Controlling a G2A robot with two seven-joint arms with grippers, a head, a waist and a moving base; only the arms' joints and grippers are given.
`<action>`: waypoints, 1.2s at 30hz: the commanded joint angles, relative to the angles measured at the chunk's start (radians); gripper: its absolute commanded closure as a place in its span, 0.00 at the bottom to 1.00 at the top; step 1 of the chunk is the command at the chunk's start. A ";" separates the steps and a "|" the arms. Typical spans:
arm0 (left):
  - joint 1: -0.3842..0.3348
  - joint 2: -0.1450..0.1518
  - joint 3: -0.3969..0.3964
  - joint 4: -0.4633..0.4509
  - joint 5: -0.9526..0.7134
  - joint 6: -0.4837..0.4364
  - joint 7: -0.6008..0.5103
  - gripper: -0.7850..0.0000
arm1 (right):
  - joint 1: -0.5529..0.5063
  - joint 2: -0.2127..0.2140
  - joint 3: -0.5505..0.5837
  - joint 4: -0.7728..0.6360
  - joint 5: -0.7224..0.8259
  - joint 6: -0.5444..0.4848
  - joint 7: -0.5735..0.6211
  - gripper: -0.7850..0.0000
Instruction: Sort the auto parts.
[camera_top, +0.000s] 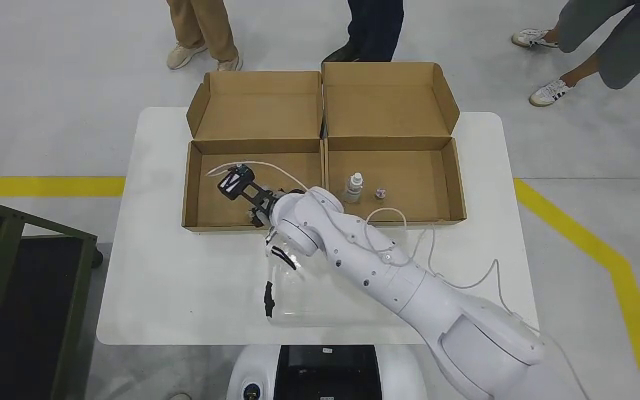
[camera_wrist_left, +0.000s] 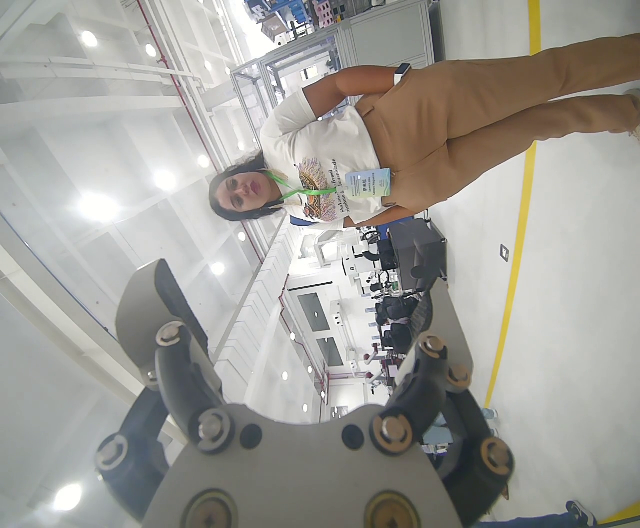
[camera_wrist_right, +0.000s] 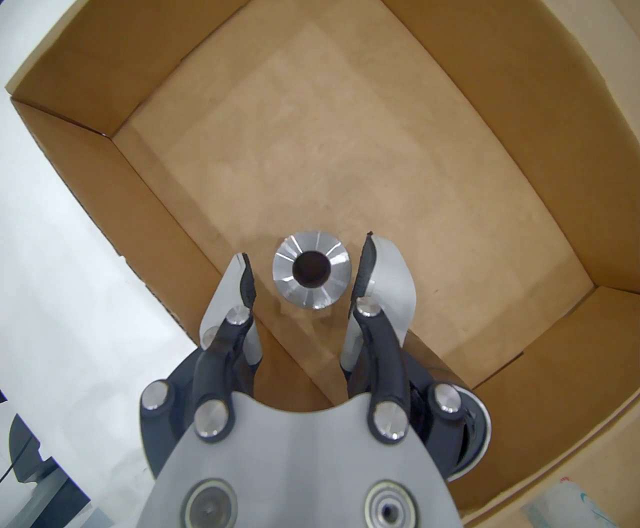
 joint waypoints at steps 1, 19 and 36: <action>0.000 0.000 0.000 0.000 0.000 0.000 0.000 0.00 | -0.006 0.000 0.010 -0.023 -0.003 -0.011 -0.008 0.39; 0.000 0.000 0.000 0.000 0.000 0.000 0.000 0.00 | -0.286 0.113 0.273 -0.501 -0.093 -0.297 -0.168 0.00; 0.000 0.000 0.000 0.000 0.000 0.000 0.000 0.00 | -0.666 0.223 0.591 -0.738 -0.223 -0.547 -0.442 0.00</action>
